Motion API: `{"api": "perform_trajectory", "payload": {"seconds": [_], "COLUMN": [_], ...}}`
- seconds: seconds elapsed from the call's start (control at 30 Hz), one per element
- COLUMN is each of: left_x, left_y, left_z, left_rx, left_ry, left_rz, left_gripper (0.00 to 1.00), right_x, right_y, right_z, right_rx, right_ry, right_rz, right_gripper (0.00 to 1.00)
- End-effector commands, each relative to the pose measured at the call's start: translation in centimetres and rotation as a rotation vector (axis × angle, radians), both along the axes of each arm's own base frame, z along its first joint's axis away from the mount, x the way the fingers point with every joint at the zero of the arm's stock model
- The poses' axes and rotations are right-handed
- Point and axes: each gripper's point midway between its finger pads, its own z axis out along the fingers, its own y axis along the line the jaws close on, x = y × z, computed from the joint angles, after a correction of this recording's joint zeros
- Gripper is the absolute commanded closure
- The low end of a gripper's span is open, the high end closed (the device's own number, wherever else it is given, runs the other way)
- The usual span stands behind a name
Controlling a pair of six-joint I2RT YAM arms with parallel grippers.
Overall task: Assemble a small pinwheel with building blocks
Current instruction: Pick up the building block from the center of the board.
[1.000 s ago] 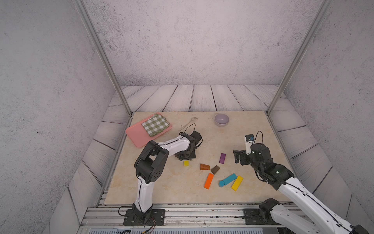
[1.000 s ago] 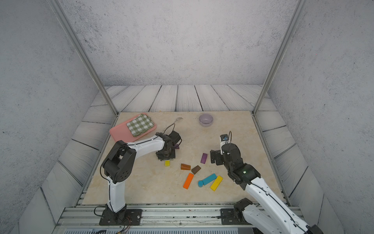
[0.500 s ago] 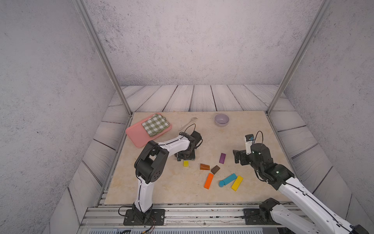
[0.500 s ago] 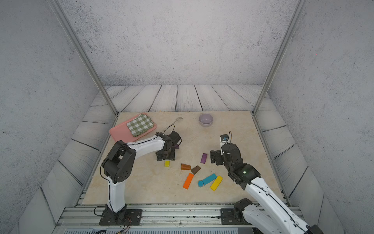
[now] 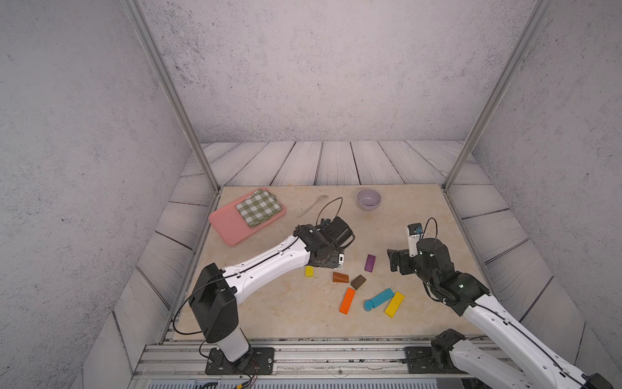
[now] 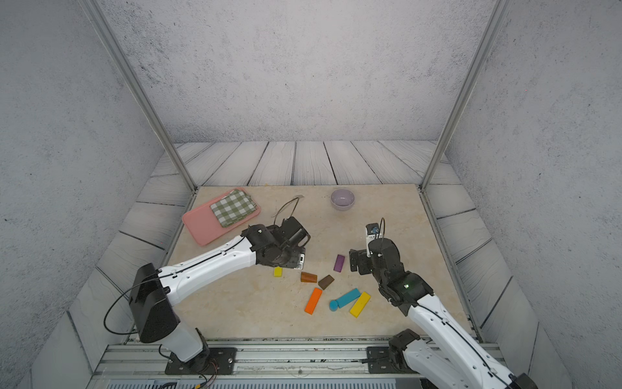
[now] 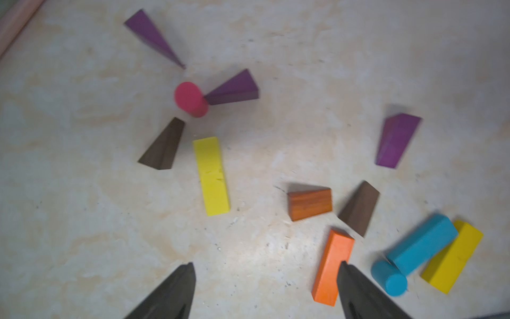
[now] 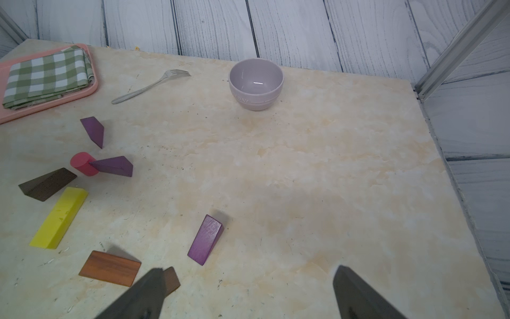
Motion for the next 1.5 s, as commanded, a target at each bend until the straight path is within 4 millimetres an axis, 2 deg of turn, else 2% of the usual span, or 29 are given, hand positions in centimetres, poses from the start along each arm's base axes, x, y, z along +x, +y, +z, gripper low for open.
{"api": "perform_trajectory", "payload": {"seconds": [0.0,0.07,0.13,0.23,0.37,0.47,0.7,0.87,1.0,1.1,1.2,1.27,1.47], "left_x": [-4.2,-5.6,-6.2,-6.5,-6.1,-5.9,-5.7,-5.6,-5.8,-6.0,-6.2,-6.1,-5.4], "left_y": [-3.7,-4.2,-4.6,-4.8,-4.1,-4.5,-4.3,-4.2,-3.9,-3.6,-2.8,-2.1,1.7], "left_z": [-2.9,-5.0,-6.7,-8.5,-11.2,-12.3,-13.8,-14.6,-15.3,-15.6,-15.8,-15.6,-15.0], "left_rx": [0.051,0.105,0.121,0.138,0.228,0.248,0.276,0.295,0.298,0.295,0.294,0.279,0.229], "left_ry": [0.03,0.079,0.116,0.152,0.189,0.208,0.219,0.225,0.236,0.245,0.251,0.249,0.244], "left_rz": [-0.253,-0.318,-0.346,-0.33,-0.258,-0.236,-0.196,-0.182,-0.161,-0.144,-0.114,-0.078,0.079], "left_gripper": [0.1,0.12,0.2,0.24,0.28,0.29,0.31,0.47,0.49,0.56,0.67,0.69,0.85], "right_x": [0.3,0.2,0.1,-0.1,-0.2,-0.3,-0.3,-0.3,-0.3,-0.3,-0.2,-0.3,-0.2], "right_y": [-1.4,-1.8,-2.6,-3.5,-3.6,-3.5,-3.5,-3.5,-3.5,-3.4,-3.3,-3.3,-3.3], "right_z": [-0.5,-0.4,-0.3,0.1,0.3,0.2,0.1,0.2,0.2,0.1,0.2,0.2,0.2], "right_rx": [-0.027,-0.032,-0.045,-0.058,-0.051,-0.05,-0.052,-0.054,-0.051,-0.052,-0.048,-0.047,-0.043], "right_ry": [0.003,0.006,0.007,-0.012,-0.025,-0.021,-0.02,-0.022,-0.025,-0.023,-0.025,-0.025,-0.028], "right_rz": [-0.081,-0.108,-0.143,-0.188,-0.189,-0.187,-0.18,-0.178,-0.178,-0.177,-0.173,-0.172,-0.17], "right_gripper": [0.01,0.01,0.01,0.01,0.01,0.01,0.01,0.01,0.01,0.01,0.01,0.01,0.01]}}
